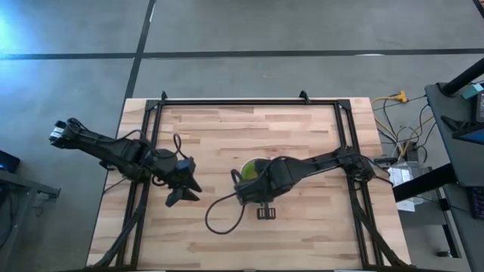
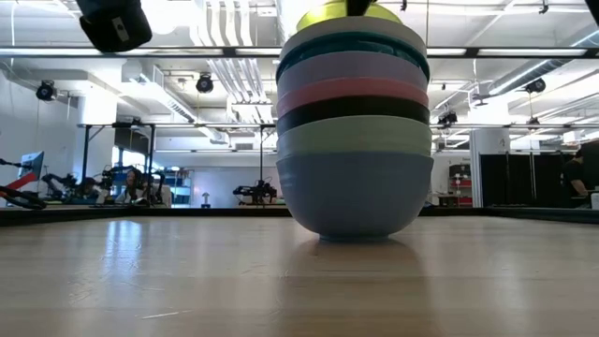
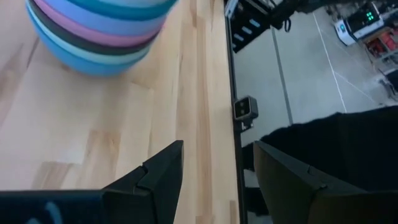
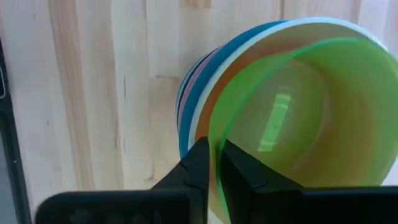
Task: Nest bowls inside each other
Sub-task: Stack the green bowl on top of the red bowl
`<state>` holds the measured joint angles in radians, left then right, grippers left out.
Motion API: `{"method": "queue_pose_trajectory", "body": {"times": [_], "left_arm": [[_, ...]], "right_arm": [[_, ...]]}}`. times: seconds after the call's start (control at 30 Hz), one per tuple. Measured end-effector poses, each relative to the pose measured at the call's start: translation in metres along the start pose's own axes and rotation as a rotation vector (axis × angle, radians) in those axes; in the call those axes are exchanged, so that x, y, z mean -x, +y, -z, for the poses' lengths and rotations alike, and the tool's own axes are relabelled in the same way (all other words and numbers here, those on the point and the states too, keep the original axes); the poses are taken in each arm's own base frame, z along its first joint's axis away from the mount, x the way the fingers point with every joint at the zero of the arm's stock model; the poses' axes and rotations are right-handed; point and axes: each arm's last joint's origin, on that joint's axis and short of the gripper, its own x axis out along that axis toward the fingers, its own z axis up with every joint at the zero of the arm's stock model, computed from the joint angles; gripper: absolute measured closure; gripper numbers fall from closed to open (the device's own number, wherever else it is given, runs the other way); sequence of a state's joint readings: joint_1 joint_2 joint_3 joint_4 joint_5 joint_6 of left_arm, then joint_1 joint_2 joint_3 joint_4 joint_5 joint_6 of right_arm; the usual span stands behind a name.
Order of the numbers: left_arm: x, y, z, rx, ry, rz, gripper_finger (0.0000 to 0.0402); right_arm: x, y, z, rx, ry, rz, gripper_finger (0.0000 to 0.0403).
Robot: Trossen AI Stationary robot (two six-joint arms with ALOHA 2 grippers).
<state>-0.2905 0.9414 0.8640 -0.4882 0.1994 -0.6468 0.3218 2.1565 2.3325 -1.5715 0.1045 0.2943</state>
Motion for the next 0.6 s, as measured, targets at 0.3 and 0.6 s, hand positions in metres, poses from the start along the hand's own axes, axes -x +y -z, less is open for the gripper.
{"method": "queue_pose_trajectory", "body": {"times": [0.3,0.6], "left_arm": [[-0.001,0.001,0.002,-0.063,0.014,0.012,0.0224],[-0.001,0.001,0.002,-0.112,0.013,0.013,0.0224]], "right_arm": [[0.013,-0.009,0.002,-0.090,-0.033,-0.003,0.0323],[0.008,-0.016,-0.001,-0.087,-0.024,0.008,0.0381]]}}
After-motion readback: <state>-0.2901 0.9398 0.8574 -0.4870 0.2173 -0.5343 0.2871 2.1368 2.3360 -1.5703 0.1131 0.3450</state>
